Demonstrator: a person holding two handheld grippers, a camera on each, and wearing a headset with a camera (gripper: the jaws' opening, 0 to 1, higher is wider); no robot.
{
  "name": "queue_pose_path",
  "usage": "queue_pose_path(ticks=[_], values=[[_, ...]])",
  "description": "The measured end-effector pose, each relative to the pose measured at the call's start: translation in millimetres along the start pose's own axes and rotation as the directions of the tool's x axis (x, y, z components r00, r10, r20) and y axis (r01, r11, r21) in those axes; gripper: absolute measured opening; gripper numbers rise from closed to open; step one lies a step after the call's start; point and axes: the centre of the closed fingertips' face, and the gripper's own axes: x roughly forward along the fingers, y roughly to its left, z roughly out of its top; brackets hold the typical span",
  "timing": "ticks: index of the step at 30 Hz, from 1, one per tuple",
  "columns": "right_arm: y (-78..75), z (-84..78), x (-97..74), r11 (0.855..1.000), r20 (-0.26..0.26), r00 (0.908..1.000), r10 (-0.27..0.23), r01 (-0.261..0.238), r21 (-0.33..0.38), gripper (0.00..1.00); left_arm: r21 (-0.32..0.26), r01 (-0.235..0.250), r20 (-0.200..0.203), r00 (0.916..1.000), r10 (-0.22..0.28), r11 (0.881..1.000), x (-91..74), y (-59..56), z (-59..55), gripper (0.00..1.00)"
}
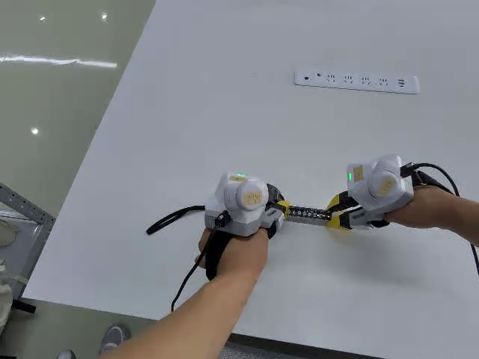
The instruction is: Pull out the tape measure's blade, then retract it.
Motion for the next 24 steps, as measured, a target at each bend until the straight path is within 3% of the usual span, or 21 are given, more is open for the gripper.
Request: queue_pose_path(ticks=[24], values=[[-3.7,29.5,24.3,1.0,0.026,0.9996,0.013,-0.013,-0.019,0.12,-0.003,0.005,-0.005,1.0,-0.005,1.0,0.0,0.3,0.3,0.57]])
